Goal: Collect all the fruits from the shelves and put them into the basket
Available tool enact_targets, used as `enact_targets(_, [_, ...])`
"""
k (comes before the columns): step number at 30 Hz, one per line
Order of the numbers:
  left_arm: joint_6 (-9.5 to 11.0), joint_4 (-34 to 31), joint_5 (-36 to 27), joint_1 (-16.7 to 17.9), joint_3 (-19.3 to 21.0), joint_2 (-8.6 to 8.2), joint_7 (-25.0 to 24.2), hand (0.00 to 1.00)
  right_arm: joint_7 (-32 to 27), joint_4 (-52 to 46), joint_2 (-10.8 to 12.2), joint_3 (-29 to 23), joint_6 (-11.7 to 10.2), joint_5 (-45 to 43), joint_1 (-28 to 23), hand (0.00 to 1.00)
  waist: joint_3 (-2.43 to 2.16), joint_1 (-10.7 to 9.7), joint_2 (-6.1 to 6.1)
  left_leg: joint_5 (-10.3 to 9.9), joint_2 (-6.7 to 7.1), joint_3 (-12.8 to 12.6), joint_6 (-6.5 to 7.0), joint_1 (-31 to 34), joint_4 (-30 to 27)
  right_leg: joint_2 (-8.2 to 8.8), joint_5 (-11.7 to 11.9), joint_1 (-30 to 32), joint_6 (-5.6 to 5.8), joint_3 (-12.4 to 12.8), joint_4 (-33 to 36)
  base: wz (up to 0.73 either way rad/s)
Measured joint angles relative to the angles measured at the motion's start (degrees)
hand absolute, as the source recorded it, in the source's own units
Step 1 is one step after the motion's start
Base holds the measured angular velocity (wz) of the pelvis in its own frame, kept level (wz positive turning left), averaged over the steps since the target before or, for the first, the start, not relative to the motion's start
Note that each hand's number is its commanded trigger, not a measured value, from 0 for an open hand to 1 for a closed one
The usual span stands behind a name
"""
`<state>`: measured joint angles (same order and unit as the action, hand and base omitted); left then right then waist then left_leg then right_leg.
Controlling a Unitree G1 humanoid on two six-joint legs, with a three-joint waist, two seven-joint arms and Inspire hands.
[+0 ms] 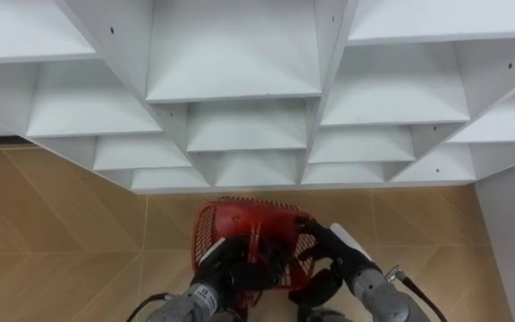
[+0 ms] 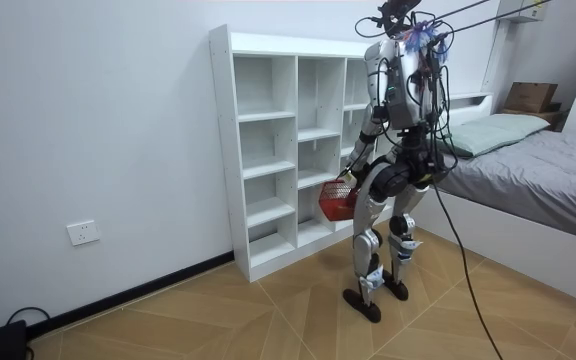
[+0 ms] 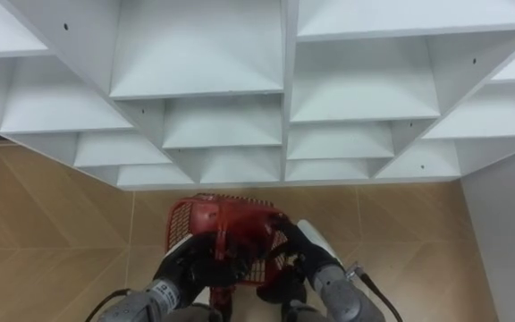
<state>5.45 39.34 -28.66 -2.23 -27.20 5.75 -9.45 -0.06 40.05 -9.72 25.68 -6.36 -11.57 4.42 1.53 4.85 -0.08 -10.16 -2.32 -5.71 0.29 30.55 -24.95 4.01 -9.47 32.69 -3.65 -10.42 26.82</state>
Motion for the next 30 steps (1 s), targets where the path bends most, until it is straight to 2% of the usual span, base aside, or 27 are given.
enact_targets(7, [0.0,0.0,0.0,0.0,0.0,-0.18,-0.1,1.0,0.2,0.0,0.8,0.0,0.0,0.0,0.0,0.0,-0.01,0.0,0.01,0.0,0.0,-0.1,0.0,0.0,-0.1,0.0,0.0,0.0,0.0,0.0,0.0,0.0])
enact_targets(30, [0.0,0.0,0.0,0.0,-0.3,-1.18,-0.1,1.0,0.4,2.0,1.1,-0.1,0.0,0.1,0.5,0.0,-0.05,0.0,0.08,0.0,-0.04,-0.3,0.0,-0.5,0.1,-0.06,0.2,-0.3,-0.01,0.2,-0.1,0.0])
